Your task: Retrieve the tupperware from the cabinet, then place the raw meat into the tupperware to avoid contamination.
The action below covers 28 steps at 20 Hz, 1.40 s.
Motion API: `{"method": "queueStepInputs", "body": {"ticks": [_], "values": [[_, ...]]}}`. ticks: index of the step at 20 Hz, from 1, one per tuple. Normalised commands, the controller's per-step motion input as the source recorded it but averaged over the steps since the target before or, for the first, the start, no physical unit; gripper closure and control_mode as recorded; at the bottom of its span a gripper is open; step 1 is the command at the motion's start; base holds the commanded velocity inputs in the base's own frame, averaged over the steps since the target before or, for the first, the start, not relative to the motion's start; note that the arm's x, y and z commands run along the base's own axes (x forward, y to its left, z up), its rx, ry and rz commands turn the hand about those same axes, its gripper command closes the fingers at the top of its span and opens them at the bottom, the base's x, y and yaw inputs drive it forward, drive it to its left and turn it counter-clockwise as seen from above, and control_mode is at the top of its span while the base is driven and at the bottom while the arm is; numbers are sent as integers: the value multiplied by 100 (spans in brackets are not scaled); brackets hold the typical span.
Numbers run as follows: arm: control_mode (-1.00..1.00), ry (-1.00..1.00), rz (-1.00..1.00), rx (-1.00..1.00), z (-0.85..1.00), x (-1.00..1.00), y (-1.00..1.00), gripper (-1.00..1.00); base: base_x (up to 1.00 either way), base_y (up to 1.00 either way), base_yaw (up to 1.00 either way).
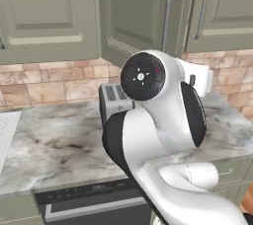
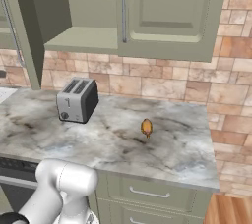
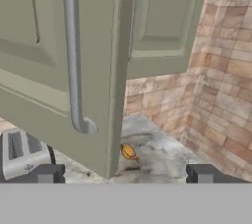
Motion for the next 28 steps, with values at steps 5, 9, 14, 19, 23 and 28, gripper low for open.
{"method": "queueStepInputs", "body": {"ticks": [5, 9, 14, 19, 23, 28], "values": [[-100, -4, -3, 15, -2, -100, -38, -100, 0, 0, 0], [-100, 0, 0, 29, 0, -79, -59, -100, 0, 0, 0], [-100, 2, 0, 45, 0, -56, -61, -100, 0, 0, 0], [-100, 13, 1, 48, -2, -4, -58, -100, 0, 0, 0], [-100, 10, 2, 50, -15, 31, -47, -100, 0, 0, 0], [-100, 11, 2, 43, -8, 52, -26, -100, 0, 0, 0]]}}
